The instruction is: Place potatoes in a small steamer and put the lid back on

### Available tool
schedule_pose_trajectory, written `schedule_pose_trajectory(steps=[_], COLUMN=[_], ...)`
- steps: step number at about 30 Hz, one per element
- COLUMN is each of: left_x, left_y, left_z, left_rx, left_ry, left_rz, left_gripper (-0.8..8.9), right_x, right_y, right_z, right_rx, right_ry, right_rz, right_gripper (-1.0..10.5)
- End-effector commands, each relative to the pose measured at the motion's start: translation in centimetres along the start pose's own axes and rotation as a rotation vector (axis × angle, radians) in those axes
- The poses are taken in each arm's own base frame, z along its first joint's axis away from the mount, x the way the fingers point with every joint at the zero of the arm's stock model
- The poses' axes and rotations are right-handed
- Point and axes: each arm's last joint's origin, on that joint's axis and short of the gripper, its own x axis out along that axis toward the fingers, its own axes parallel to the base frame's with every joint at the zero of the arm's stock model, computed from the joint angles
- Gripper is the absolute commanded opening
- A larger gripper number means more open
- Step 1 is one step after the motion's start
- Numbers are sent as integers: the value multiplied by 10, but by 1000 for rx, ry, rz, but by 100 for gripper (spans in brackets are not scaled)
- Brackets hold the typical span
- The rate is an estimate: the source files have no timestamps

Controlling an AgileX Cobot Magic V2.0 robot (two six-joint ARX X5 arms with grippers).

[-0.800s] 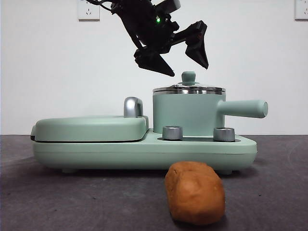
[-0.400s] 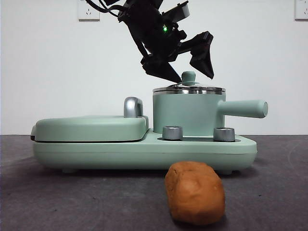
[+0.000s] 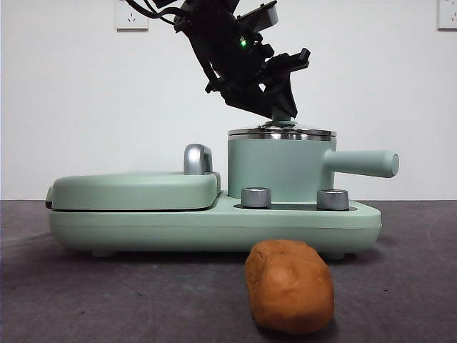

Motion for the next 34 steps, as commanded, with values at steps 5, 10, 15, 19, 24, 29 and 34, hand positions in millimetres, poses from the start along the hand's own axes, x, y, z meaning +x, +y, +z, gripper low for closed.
schedule_pose_trajectory(steps=[5, 10, 15, 19, 24, 29, 34], left_x=[5, -2, -22, -43, -71, -99, -124], left_y=[-7, -6, -7, -7, -4, 3, 17], left_z=[4, 14, 34, 48, 60, 64, 64], left_rx=[14, 12, 18, 23, 21, 5, -18], left_ry=[-11, -37, -98, -148, -164, -115, -65], left_rz=[-32, -29, -25, -18, -8, 11, 44], left_gripper=[77, 77, 77, 77, 78, 77, 77], right_x=[-2, -2, -2, 0, 12, 30, 54], right_y=[3, 3, 3, 1, -9, -18, -19], right_z=[4, 4, 4, 5, 6, 6, 4], right_rx=[-20, -20, -19, -1, 74, 135, 168], right_ry=[-12, -12, -13, -5, 64, 178, 285], right_rz=[6, 4, 3, 1, -10, -5, -50], right_gripper=[517, 517, 517, 517, 517, 517, 517])
